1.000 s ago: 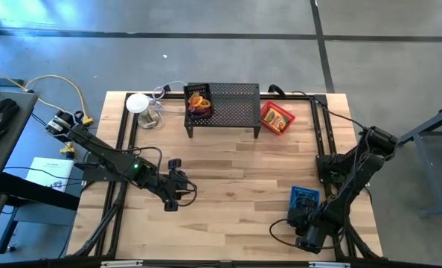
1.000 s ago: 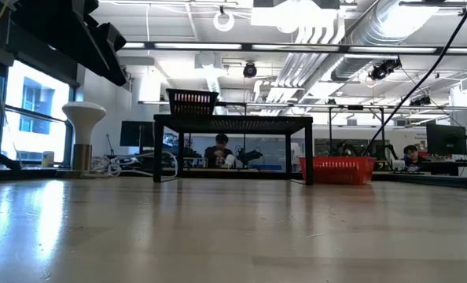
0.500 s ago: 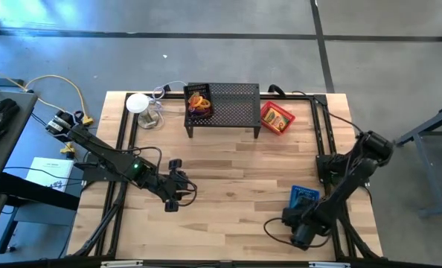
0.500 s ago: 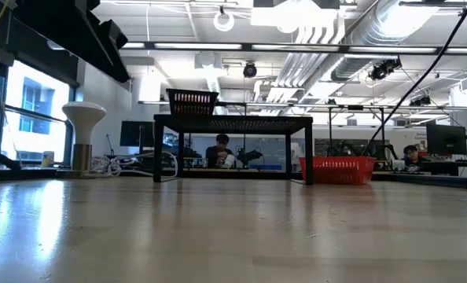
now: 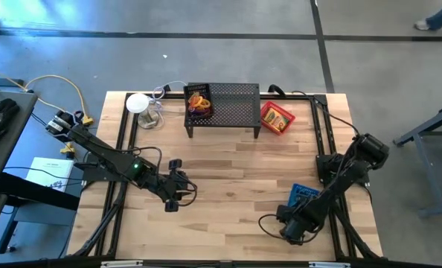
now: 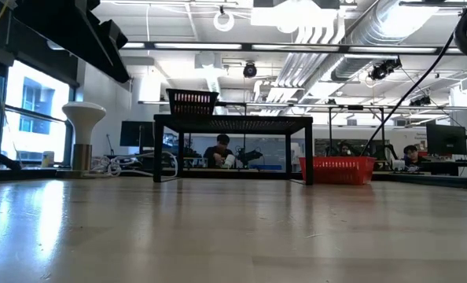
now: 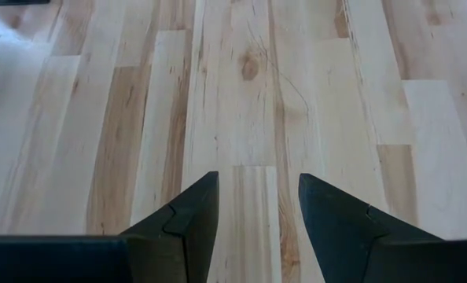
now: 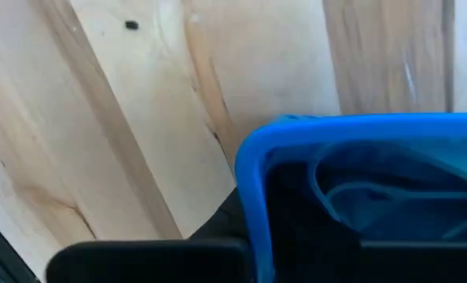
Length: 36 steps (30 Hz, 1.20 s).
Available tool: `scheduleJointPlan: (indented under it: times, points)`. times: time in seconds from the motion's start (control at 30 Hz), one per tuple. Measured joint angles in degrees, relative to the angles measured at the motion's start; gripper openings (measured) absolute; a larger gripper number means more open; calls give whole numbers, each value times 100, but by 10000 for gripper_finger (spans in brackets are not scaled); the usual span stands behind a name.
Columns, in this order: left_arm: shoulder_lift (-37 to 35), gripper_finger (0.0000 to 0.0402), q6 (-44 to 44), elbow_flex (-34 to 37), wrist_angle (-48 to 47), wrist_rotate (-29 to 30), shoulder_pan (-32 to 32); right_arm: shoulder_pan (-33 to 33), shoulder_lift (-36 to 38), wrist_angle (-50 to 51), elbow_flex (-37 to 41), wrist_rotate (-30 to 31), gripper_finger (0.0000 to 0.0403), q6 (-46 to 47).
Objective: Pick & Place Office Desk Supplies
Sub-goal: Put the blue basket on the shelf
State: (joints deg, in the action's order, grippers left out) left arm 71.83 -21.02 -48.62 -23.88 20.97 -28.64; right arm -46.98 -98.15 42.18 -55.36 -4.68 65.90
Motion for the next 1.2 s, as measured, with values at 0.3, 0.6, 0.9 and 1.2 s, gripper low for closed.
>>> scheduleJointPlan:
  times: [0.3,0.6,0.9,1.2]
  points:
    - [379,168,-42,2,-2,-12,-20,27,-3,1019,-1008,192,3,-61]
    - [1063,168,-527,9,-4,-370,-209,231,-34,2398,-2513,966,3,-530]
    - [1116,167,-481,9,-15,-283,-396,1209,-89,3160,-3450,1870,3,-2103]
    - [1104,167,221,4,750,-235,-188,2118,-89,3504,-3818,2985,3,-3998]
